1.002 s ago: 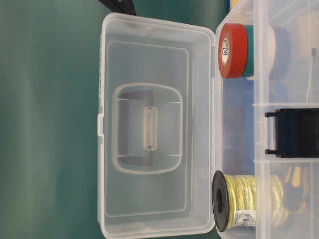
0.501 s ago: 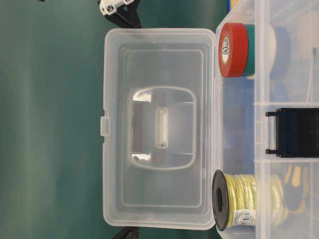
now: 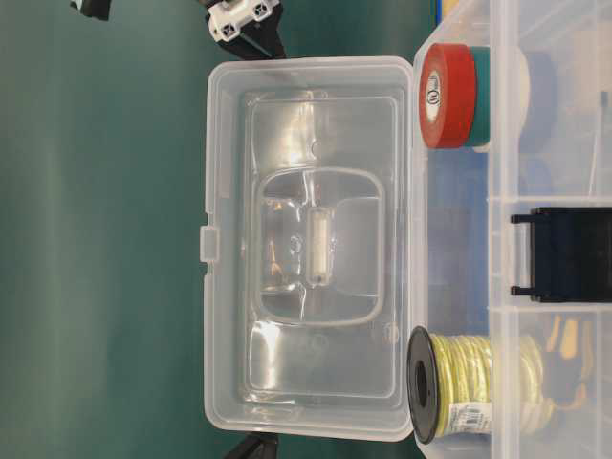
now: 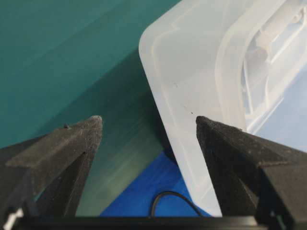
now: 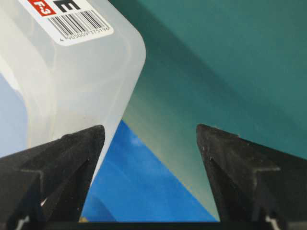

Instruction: Open the tool box with both arms.

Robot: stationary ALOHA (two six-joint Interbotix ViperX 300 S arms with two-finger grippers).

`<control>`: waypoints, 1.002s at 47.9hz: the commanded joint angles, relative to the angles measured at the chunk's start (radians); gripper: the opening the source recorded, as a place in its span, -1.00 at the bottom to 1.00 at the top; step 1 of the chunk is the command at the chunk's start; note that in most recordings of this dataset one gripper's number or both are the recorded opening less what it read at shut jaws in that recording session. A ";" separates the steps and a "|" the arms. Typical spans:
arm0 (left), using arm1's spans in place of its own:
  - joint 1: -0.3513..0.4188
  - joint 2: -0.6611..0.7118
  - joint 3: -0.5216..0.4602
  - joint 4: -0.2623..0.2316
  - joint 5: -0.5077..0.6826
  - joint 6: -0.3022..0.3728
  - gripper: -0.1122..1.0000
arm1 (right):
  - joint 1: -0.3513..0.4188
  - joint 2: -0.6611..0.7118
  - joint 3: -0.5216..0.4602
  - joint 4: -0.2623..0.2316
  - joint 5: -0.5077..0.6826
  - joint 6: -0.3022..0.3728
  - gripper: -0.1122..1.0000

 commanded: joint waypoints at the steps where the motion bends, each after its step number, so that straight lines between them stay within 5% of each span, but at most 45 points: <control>1: -0.011 -0.011 0.002 0.008 0.020 0.009 0.63 | -0.006 -0.017 -0.026 0.000 0.006 0.002 0.67; 35: 0.006 -0.339 0.172 0.006 0.138 -0.025 0.63 | -0.069 -0.258 0.135 -0.003 0.109 0.008 0.67; 48: -0.083 -0.351 0.173 0.003 0.146 -0.038 0.63 | -0.008 -0.265 0.141 0.006 0.127 0.018 0.67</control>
